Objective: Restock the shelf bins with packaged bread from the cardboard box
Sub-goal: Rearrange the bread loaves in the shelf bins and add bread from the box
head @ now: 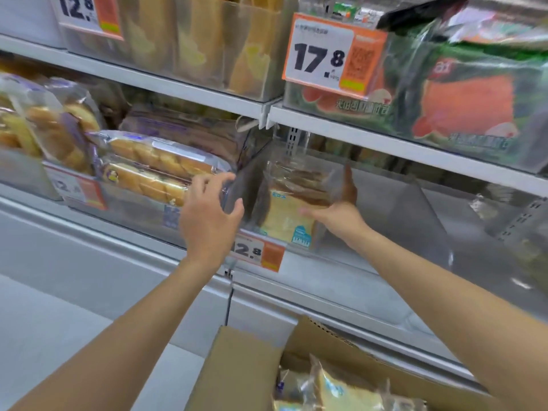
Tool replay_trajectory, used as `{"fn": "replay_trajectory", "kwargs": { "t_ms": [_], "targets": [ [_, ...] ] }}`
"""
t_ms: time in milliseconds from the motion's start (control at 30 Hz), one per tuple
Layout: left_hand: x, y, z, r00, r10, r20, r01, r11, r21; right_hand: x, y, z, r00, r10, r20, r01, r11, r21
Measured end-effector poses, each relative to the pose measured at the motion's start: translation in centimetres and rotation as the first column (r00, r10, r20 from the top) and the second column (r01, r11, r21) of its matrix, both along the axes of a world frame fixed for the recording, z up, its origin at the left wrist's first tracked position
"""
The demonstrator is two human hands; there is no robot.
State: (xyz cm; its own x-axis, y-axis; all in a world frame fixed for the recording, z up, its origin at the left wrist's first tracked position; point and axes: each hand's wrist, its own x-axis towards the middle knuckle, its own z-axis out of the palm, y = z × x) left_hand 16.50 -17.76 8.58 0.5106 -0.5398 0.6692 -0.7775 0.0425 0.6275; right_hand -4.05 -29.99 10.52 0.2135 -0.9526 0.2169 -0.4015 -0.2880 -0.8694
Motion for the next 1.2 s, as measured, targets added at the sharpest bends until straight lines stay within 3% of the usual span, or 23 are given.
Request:
{"fn": "replay_trajectory", "kwargs": {
  "t_ms": [33, 67, 100, 133, 167, 367, 500, 633, 733, 833, 900, 1033, 1133, 1200],
  "targets": [
    [0.0, 0.0, 0.0, 1.0, 0.001, -0.003, -0.001, 1.0, -0.001, -0.2, -0.2, 0.1, 0.98, -0.013, -0.196, -0.007, 0.995, -0.096],
    [0.0, 0.0, -0.1, 1.0, -0.003, -0.004, 0.003, 1.0, 0.0, -0.3, -0.2, 0.3, 0.895, -0.024, -0.445, -0.064, 0.981, -0.183],
    [0.1, 0.0, -0.1, 1.0, -0.009, -0.003, 0.009, 1.0, -0.001, -0.4, -0.9, -0.2, 0.749, -0.066, -0.66, -0.136, 0.959, -0.25],
    [0.1, 0.1, -0.1, 1.0, -0.015, -0.002, 0.015, 1.0, -0.001, -0.3, -0.9, -0.1, 0.609, -0.087, -0.788, -0.24, 0.927, -0.287],
    [0.2, 0.1, -0.1, 1.0, -0.018, -0.004, 0.018, 1.0, -0.001, 0.2, -0.9, 0.2, 0.533, -0.093, -0.841, -0.295, 0.911, -0.288],
    [-0.1, 0.1, -0.2, 1.0, 0.001, -0.013, -0.002, 1.0, -0.011, 3.5, -1.8, -0.2, 0.494, -0.173, -0.852, -0.278, 0.897, -0.343],
    [-0.2, 0.2, -0.2, 1.0, -0.003, -0.011, 0.003, 1.0, -0.009, 2.9, -1.8, -0.3, 0.562, -0.09, -0.822, -0.258, 0.925, -0.278],
    [0.1, 0.6, -0.1, 0.999, -0.027, 0.017, 0.026, 0.999, 0.026, 3.1, -0.7, 0.0, 0.522, -0.091, -0.848, -0.266, 0.927, -0.264],
    [-0.1, 1.5, 0.3, 0.997, -0.07, 0.029, 0.068, 0.995, 0.066, 2.3, 0.9, 1.4, 0.612, -0.036, -0.79, -0.255, 0.936, -0.241],
    [-1.9, 3.4, 1.0, 0.999, -0.031, -0.005, 0.032, 0.997, 0.072, -0.4, 4.5, 2.7, 0.704, -0.041, -0.709, -0.256, 0.917, -0.307],
    [-4.0, 4.9, 1.6, 0.995, -0.088, -0.05, 0.094, 0.989, 0.117, -2.9, 8.0, 3.3, 0.784, -0.048, -0.619, -0.227, 0.906, -0.358],
    [-8.6, 8.7, 1.4, 0.945, -0.311, -0.099, 0.325, 0.876, 0.355, -8.6, 15.5, 1.8, 0.865, -0.075, -0.496, -0.137, 0.915, -0.379],
    [-11.8, 12.5, -0.7, 0.895, -0.425, -0.139, 0.43, 0.733, 0.527, -13.1, 20.8, -1.3, 0.891, -0.035, -0.453, -0.076, 0.972, -0.224],
    [-12.9, 14.4, -2.5, 0.889, -0.419, -0.187, 0.445, 0.689, 0.572, -16.0, 23.1, -3.6, 0.843, 0.016, -0.538, -0.052, 0.997, -0.051]
  ]
}}
